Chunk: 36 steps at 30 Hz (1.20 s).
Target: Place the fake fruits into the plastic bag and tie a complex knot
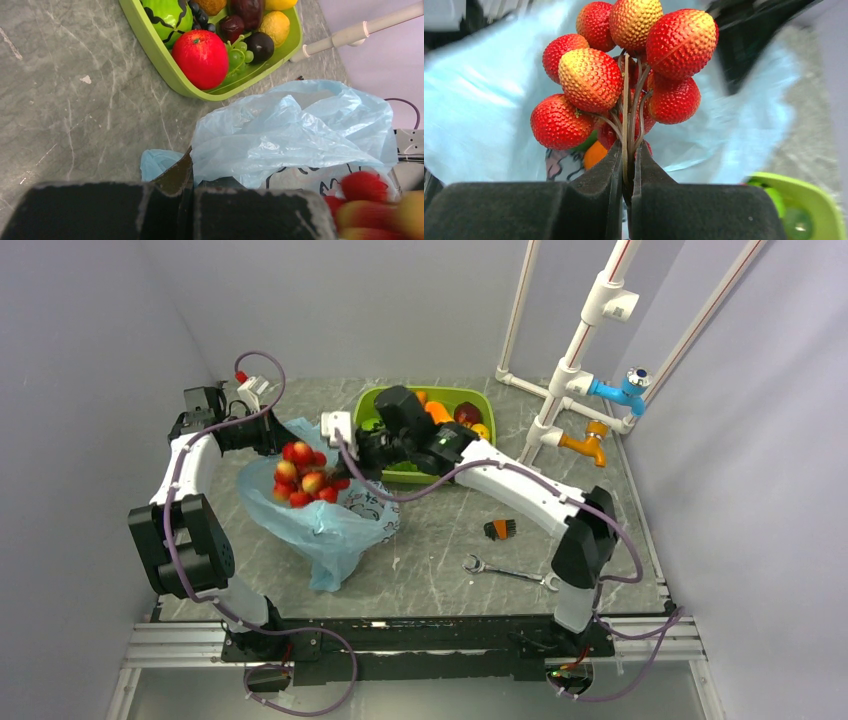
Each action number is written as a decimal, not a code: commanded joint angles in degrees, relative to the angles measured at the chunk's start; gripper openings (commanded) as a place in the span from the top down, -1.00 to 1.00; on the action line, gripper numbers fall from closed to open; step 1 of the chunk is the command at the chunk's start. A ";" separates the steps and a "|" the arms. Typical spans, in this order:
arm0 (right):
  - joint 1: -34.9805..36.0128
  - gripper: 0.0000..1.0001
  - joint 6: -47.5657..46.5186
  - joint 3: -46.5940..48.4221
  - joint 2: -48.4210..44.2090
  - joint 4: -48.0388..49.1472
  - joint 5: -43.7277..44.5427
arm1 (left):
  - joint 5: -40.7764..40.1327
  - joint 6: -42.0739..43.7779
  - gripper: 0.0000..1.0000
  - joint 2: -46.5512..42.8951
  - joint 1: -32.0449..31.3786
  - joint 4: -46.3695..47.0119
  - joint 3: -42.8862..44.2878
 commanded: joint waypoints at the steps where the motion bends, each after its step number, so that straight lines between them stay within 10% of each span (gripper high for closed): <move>1: 2.75 1.00 -8.52 -3.00 1.19 -3.87 -0.51 | 2.10 -0.45 1.00 -2.96 -0.25 2.22 -0.42; 7: 3.56 0.90 -11.77 -1.51 6.47 -11.36 1.36 | 2.11 -0.44 1.00 -3.17 -0.19 2.40 -0.87; 10: 3.35 0.04 -11.26 0.73 6.65 -12.33 2.27 | 1.99 0.63 1.00 -3.42 -0.22 1.56 -1.09; 14: 3.32 -0.40 -10.47 1.46 4.54 -10.82 3.33 | 1.88 0.95 1.00 -3.52 -0.17 1.39 -1.61; 24: -3.60 -0.58 -0.06 17.90 4.25 -16.16 0.93 | 1.15 0.75 1.00 -3.68 -0.23 1.72 -1.64; 36: -3.47 -0.88 2.55 28.93 6.59 -33.84 -22.78 | -1.36 -0.75 1.00 -2.66 -0.19 1.43 -0.37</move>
